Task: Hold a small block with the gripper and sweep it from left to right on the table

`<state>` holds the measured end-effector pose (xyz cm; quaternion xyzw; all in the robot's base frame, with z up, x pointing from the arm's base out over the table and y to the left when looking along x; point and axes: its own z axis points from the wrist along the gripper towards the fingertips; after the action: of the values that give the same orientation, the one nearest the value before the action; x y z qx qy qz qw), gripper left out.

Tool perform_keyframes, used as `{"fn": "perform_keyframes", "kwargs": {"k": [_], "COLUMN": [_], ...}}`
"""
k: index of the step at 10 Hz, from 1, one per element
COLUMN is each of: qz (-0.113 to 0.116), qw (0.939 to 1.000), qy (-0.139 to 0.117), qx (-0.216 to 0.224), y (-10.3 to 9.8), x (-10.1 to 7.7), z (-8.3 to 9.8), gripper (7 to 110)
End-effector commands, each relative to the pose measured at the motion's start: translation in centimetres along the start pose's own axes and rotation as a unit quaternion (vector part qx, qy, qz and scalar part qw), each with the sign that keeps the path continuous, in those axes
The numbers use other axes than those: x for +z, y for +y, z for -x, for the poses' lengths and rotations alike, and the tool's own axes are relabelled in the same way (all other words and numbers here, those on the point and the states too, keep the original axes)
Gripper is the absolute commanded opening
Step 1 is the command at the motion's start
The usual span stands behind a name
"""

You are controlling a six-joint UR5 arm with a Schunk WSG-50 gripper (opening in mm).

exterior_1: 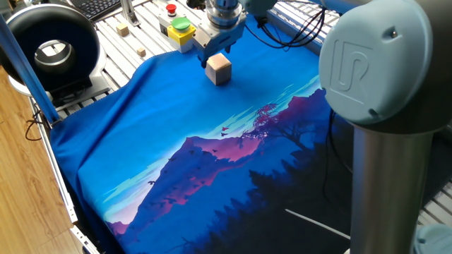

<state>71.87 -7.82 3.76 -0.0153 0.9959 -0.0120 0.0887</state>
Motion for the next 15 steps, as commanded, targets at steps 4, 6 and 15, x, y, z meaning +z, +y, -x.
{"fn": "perform_keyframes", "kwargs": {"k": [4,6,15], "qz": [0.013,0.016,0.014], "qw": [0.9999,0.9998,0.9993], "qy": [-0.001,0.003,0.018], "qx": [0.010,0.014,0.028], "y": [0.6,0.7,0.7], "x": [1.1,1.2,1.1], "z": [0.0,-0.3,-1.1], "gripper": [66,66,22]}}
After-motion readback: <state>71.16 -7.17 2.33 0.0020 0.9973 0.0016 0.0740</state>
